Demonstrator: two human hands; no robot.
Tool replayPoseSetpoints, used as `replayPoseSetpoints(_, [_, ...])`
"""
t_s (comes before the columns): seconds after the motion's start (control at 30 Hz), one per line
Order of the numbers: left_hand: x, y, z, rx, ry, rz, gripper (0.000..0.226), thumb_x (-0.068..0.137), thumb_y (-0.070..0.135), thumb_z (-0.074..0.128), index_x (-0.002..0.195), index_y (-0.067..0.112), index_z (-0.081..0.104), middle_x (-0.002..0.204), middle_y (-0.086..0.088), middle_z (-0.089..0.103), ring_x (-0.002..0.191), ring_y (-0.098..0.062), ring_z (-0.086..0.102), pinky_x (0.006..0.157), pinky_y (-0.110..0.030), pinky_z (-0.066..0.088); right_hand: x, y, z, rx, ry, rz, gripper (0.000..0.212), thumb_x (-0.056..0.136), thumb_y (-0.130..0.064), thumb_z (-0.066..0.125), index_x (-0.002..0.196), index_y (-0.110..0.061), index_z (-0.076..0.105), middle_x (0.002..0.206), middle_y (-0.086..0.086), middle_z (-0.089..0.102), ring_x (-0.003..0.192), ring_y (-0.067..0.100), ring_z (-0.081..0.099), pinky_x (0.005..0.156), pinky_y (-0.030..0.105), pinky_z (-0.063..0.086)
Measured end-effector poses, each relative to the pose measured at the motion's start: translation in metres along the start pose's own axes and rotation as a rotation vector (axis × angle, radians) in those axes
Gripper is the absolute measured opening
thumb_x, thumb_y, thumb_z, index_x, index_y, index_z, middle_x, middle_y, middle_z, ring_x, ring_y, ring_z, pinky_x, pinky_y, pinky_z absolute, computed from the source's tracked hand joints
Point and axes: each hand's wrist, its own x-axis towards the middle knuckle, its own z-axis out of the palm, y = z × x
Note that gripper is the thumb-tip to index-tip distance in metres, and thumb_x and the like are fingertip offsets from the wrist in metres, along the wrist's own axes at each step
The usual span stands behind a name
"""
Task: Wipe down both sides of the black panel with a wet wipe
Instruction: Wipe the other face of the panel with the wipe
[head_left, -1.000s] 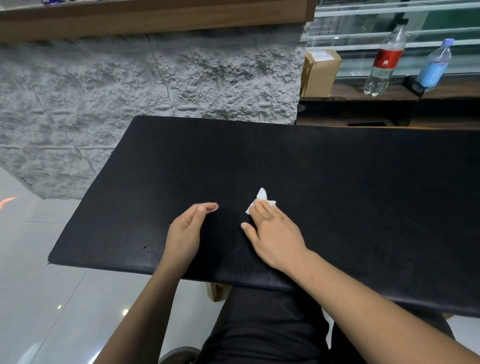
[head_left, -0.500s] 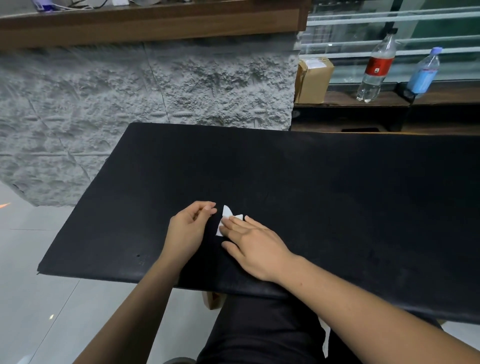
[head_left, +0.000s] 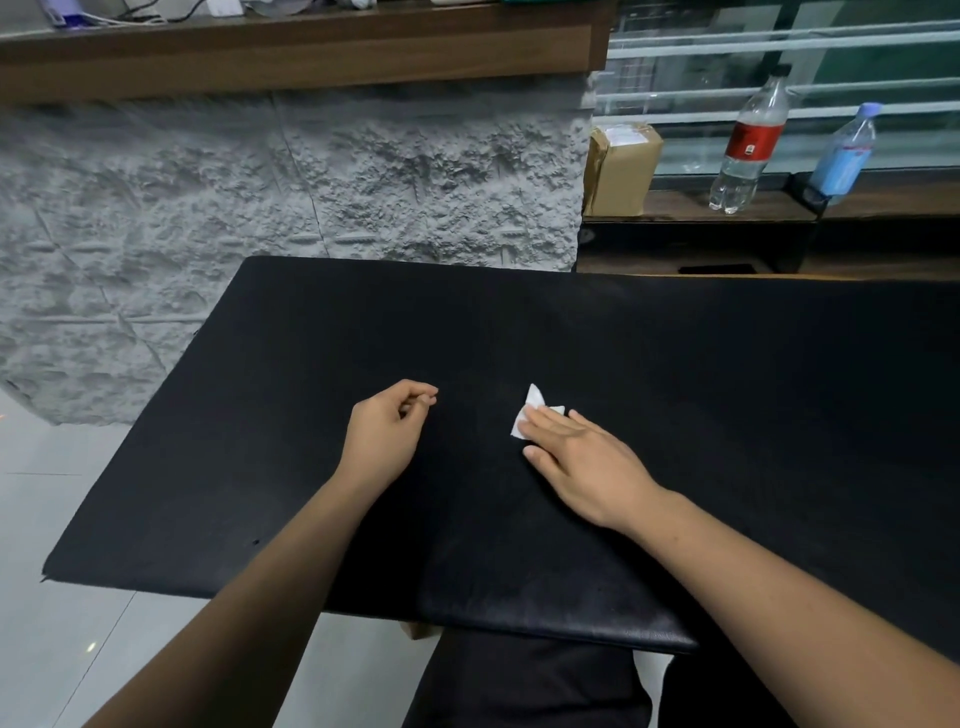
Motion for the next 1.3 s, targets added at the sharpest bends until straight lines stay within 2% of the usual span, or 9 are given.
replayPoseSetpoints(0.1, [0.007, -0.001, 0.007, 0.015, 0.024, 0.003, 0.023, 0.104, 0.027, 0.058, 0.103, 0.043, 0.074, 0.097, 0.021, 0.075, 0.063, -0.002, 0.062, 0.055, -0.015, 0.045, 0.005, 0.01, -0.006, -0.042, 0.002, 0.07, 0.03, 0.111, -0.042, 0.032, 0.128, -0.032, 0.054, 0.143, -0.022, 0.047, 0.133, 0.005, 0.047, 0.121, 0.033, 0.032])
replayPoseSetpoints(0.23, [0.006, -0.008, 0.013, 0.029, 0.044, 0.011, 0.024, 0.103, 0.024, 0.059, 0.103, 0.044, 0.072, 0.099, 0.028, 0.072, 0.068, 0.0, 0.064, 0.057, -0.014, 0.046, 0.011, 0.003, 0.003, -0.093, 0.086, 0.138, 0.034, 0.109, -0.042, 0.033, 0.13, -0.025, 0.053, 0.14, -0.015, 0.048, 0.134, 0.007, 0.045, 0.119, 0.03, 0.033])
replayPoseSetpoints(0.3, [0.005, -0.01, 0.014, 0.027, 0.046, 0.008, 0.023, 0.102, 0.026, 0.059, 0.103, 0.045, 0.072, 0.101, 0.03, 0.072, 0.075, 0.002, 0.066, 0.061, -0.014, 0.046, 0.014, -0.011, 0.012, -0.139, 0.09, 0.187, 0.049, 0.109, -0.047, 0.031, 0.146, -0.018, 0.047, 0.155, -0.005, 0.043, 0.149, 0.012, 0.034, 0.125, 0.03, 0.025])
replayPoseSetpoints(0.37, [0.006, -0.011, 0.014, 0.026, 0.047, 0.0, 0.022, 0.102, 0.027, 0.06, 0.104, 0.045, 0.072, 0.102, 0.032, 0.071, 0.082, 0.004, 0.067, 0.066, -0.015, 0.048, 0.018, -0.025, 0.022, -0.169, 0.045, 0.222, 0.065, 0.11, -0.051, 0.025, 0.16, -0.011, 0.034, 0.17, 0.005, 0.028, 0.16, 0.016, 0.015, 0.13, 0.033, 0.012])
replayPoseSetpoints(0.47, [0.005, -0.013, 0.014, 0.024, 0.054, 0.0, 0.021, 0.101, 0.026, 0.06, 0.103, 0.044, 0.072, 0.101, 0.032, 0.072, 0.091, 0.006, 0.067, 0.073, -0.016, 0.049, 0.024, -0.048, 0.031, -0.154, -0.004, 0.188, 0.071, 0.11, -0.053, 0.018, 0.166, -0.008, 0.02, 0.174, 0.008, 0.015, 0.162, 0.016, 0.002, 0.131, 0.035, 0.006])
replayPoseSetpoints(0.7, [0.008, -0.015, 0.014, 0.018, 0.052, 0.017, 0.024, 0.1, 0.023, 0.061, 0.103, 0.042, 0.074, 0.099, 0.029, 0.073, 0.096, 0.009, 0.067, 0.082, -0.016, 0.051, 0.033, -0.085, 0.042, -0.09, -0.048, 0.016, 0.068, 0.112, -0.051, 0.018, 0.167, -0.012, 0.017, 0.175, 0.003, 0.009, 0.161, 0.012, -0.002, 0.131, 0.033, 0.001])
replayPoseSetpoints(0.93, [0.009, -0.016, 0.014, 0.004, 0.04, -0.007, 0.027, 0.098, 0.02, 0.059, 0.103, 0.042, 0.074, 0.101, 0.031, 0.073, 0.099, 0.009, 0.067, 0.084, -0.017, 0.05, 0.039, -0.062, 0.024, 0.026, -0.132, -0.139, 0.055, 0.114, -0.044, 0.024, 0.163, -0.023, 0.032, 0.174, -0.009, 0.017, 0.16, 0.004, 0.005, 0.131, 0.037, -0.002])
replayPoseSetpoints(1.2, [0.01, -0.018, 0.015, 0.007, 0.045, -0.01, 0.025, 0.1, 0.024, 0.06, 0.103, 0.045, 0.073, 0.102, 0.033, 0.072, 0.099, 0.011, 0.065, 0.08, -0.017, 0.049, 0.04, -0.018, 0.011, 0.019, -0.141, -0.07, 0.055, 0.113, -0.047, 0.024, 0.165, -0.03, 0.027, 0.174, -0.014, 0.013, 0.158, -0.003, 0.001, 0.131, 0.035, -0.004])
replayPoseSetpoints(1.3, [0.01, -0.018, 0.015, 0.002, 0.053, -0.025, 0.024, 0.1, 0.025, 0.06, 0.102, 0.046, 0.073, 0.102, 0.033, 0.072, 0.094, 0.008, 0.066, 0.073, -0.018, 0.049, 0.039, 0.0, 0.005, 0.027, -0.115, -0.014, 0.054, 0.113, -0.047, 0.024, 0.165, -0.031, 0.028, 0.173, -0.016, 0.014, 0.158, -0.003, 0.003, 0.131, 0.034, -0.002])
